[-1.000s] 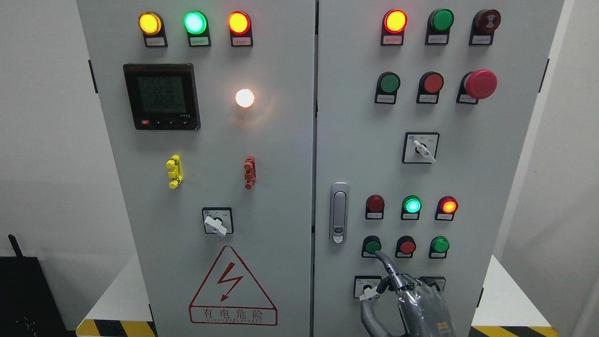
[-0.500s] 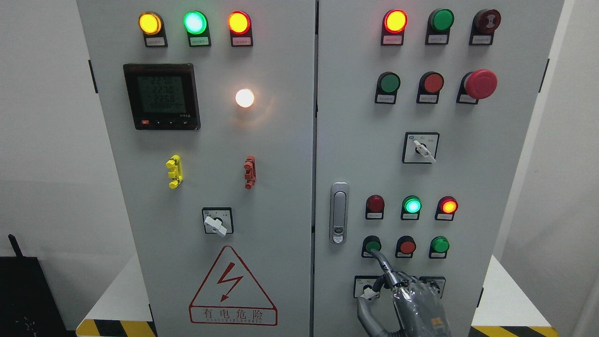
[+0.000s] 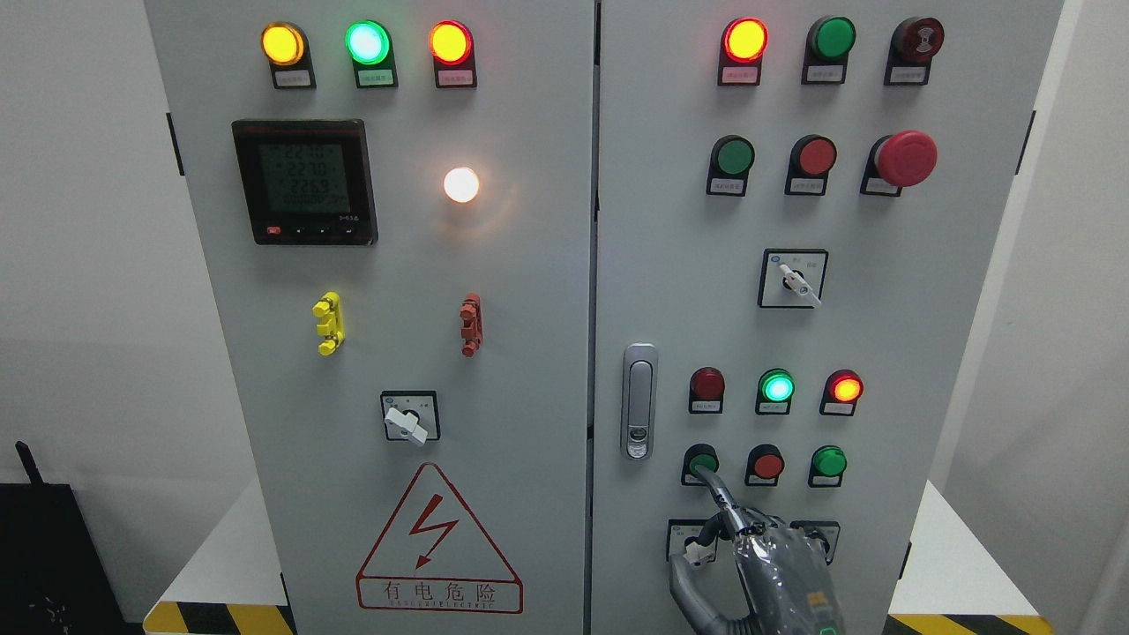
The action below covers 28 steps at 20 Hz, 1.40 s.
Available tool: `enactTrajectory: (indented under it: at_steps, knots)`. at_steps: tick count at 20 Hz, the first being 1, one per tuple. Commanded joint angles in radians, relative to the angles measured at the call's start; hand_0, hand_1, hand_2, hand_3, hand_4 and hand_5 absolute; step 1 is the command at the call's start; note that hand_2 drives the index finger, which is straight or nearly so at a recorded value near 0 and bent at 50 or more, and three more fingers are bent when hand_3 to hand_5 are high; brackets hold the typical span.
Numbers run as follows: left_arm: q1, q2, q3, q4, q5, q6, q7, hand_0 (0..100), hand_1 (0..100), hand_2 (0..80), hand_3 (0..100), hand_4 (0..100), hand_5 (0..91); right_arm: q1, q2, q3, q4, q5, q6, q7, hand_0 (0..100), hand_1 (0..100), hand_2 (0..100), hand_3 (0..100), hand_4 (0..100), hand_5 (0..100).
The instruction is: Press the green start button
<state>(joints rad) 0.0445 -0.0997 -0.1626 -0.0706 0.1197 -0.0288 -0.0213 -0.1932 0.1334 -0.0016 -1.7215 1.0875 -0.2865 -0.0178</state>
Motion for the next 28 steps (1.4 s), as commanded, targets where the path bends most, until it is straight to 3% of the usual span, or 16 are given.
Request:
enactTrajectory:
  at_steps: [1,28]
  knots:
    - [0.000,0.000,0.000,0.000,0.000,0.000,0.000,12,56,0.0,0,0,0.0,-0.011,0.000,-0.032,0.028,0.000,0.006,-0.001,59,31,0,61,61,52]
    - [0.000,0.000,0.000,0.000,0.000,0.000,0.000,12,56,0.0,0,0,0.0,-0.026,0.000,-0.031,0.039,-0.003,0.020,0.004,59,31,0,62,61,52]
